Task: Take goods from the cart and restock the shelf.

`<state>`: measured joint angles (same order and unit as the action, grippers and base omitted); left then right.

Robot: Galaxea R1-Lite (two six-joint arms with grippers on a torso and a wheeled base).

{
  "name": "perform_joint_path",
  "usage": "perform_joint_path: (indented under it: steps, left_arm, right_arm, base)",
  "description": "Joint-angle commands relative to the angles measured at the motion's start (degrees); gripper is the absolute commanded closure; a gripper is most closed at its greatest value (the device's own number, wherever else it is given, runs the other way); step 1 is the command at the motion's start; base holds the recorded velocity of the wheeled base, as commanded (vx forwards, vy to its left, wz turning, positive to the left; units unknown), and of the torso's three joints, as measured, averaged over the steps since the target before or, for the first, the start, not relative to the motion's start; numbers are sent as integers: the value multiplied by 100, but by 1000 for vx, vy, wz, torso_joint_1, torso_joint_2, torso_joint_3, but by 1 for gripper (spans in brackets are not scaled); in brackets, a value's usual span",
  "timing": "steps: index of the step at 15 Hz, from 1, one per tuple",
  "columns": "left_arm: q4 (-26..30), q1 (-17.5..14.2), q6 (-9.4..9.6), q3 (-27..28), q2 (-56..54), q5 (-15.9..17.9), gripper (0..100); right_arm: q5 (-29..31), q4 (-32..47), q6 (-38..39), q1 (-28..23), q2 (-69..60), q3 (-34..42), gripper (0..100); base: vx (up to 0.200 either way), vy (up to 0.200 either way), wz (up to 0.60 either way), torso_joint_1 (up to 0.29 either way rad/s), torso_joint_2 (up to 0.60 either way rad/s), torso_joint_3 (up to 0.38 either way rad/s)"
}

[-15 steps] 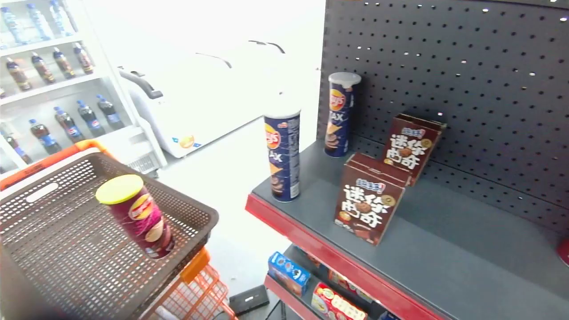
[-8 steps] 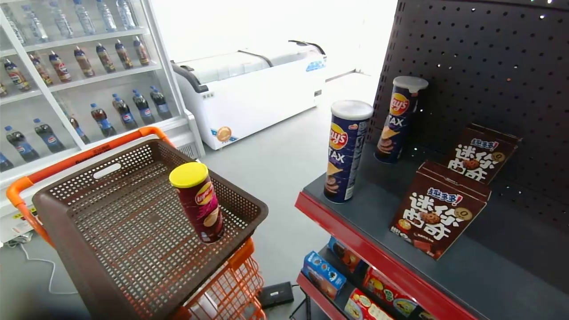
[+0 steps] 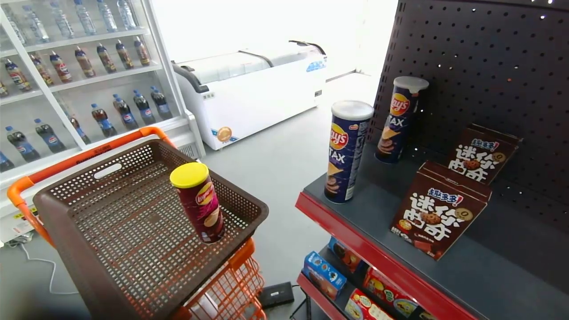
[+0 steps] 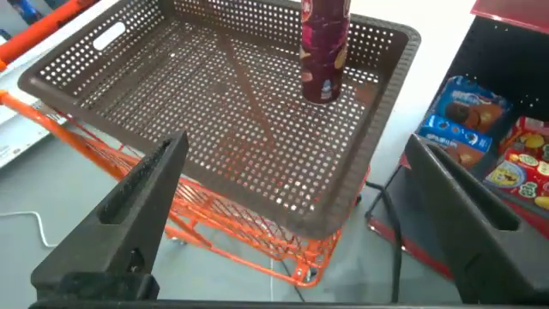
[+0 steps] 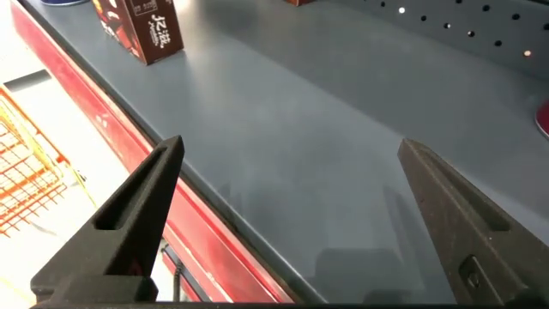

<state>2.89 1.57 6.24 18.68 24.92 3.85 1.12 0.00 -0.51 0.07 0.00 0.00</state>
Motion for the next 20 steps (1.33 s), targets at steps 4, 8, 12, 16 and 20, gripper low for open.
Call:
perform_joint_path:
  steps: [4, 8, 12, 16, 20]
  left_arm:
    - [-1502, 98, 17, 1173, 3986, -16, 0]
    - [-2926, 695, 0, 1165, 5410, -25, 0]
    - [-3681, 994, -18, 1191, 6315, -122, 0]
    - [-4367, 1029, -220, 1165, 7106, -262, 0]
    - [-5360, 1047, -220, 1182, 7914, -438, 0]
  right_arm:
    - [2, 0, 7, 1, 0, 0, 0]
    - [2, 0, -2, 1, 0, 0, 0]
    - [2, 0, -2, 1, 0, 0, 0]
    - [2, 0, -2, 1, 0, 0, 0]
    - [2, 0, 7, 1, 0, 0, 0]
  base:
    - [0, 0, 0, 0, 0, 0]
    - [0, 0, 0, 0, 0, 0]
    - [0, 0, 0, 0, 0, 0]
    - [0, 0, 0, 0, 0, 0]
    - [0, 0, 0, 0, 0, 0]
